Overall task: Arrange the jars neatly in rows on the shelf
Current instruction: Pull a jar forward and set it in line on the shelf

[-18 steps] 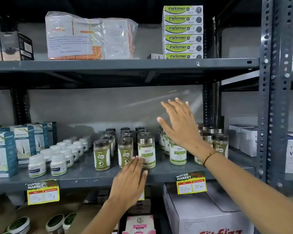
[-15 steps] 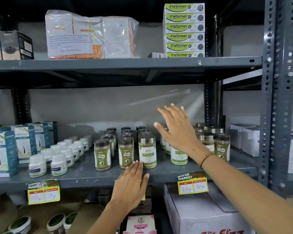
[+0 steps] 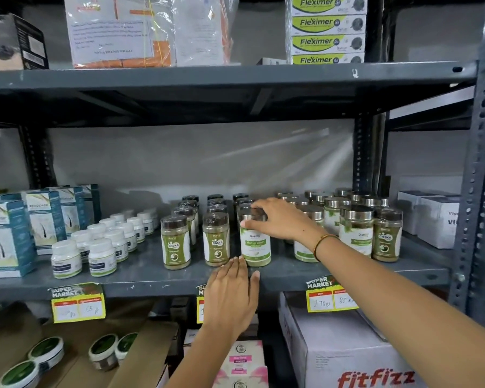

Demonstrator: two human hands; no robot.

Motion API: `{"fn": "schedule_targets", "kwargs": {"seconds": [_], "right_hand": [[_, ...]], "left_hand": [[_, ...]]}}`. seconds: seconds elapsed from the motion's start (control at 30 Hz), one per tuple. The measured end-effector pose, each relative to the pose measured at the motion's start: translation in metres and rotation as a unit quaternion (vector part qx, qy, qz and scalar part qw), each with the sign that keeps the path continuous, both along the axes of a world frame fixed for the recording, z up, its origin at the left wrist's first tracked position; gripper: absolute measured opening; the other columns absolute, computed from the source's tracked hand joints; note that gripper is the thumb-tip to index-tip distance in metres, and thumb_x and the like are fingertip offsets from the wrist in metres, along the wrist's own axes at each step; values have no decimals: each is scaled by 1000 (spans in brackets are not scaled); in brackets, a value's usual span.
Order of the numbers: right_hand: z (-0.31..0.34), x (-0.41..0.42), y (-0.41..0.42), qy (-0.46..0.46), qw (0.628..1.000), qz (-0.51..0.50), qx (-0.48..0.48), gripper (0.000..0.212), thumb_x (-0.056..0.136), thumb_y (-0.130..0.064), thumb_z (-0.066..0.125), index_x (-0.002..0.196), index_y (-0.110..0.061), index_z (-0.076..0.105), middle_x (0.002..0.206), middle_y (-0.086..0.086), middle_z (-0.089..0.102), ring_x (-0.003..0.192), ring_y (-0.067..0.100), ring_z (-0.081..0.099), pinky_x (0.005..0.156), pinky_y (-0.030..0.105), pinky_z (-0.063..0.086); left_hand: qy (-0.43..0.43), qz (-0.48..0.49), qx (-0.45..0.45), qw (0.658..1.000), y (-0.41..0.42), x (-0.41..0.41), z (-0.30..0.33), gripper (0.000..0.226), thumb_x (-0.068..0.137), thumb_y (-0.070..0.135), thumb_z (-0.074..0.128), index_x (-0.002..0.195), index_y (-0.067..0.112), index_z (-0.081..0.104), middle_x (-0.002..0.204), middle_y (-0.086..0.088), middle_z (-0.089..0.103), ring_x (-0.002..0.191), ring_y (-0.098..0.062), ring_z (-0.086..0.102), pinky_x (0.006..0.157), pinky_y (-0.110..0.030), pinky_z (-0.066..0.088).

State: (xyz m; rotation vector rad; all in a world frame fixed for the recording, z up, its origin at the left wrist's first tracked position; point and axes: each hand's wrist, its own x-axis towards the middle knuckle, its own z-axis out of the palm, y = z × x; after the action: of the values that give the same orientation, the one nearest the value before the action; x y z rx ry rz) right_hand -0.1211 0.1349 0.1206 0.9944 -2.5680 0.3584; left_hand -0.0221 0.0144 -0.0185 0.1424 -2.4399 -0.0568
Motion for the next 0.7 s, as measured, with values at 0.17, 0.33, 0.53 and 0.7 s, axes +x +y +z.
{"fn": "schedule_targets", "kwargs": {"seconds": [0.17,0.33,0.53,0.7], "right_hand": [[2,-4,-5,-14,999,10,-45,68,76,-73,59,108,-14,67,92,0,66,86,21,64,80,40,54],[3,3,-1,-7,997,14,-81,59,71,-70,65,101,-20,68,92,-4,69,85,18,65,77,36,54],[12,25,26,27,992,24,-118,52,76,-67,62,87,-15,64,82,-1,70,76,18,65,70,38,55],[33,46,67,-45,981,34,-187,78,70,-70,67,130,-21,61,128,-5,64,112,14,63,91,35,56]], "left_hand": [[14,-4,3,1000,0,1,-3,63,96,47,16,133,10,51,136,-7,57,127,-18,49,111,-34,34],[22,-10,0,1000,0,2,-2,60,97,47,19,128,10,55,131,-8,61,125,-19,51,108,-36,37],[22,-8,2,1000,3,5,1,53,98,40,23,122,10,59,126,-9,64,119,-20,56,105,-36,41],[23,-5,10,1000,4,6,2,46,98,34,31,117,8,63,121,-10,67,116,-20,59,102,-35,42]]}}
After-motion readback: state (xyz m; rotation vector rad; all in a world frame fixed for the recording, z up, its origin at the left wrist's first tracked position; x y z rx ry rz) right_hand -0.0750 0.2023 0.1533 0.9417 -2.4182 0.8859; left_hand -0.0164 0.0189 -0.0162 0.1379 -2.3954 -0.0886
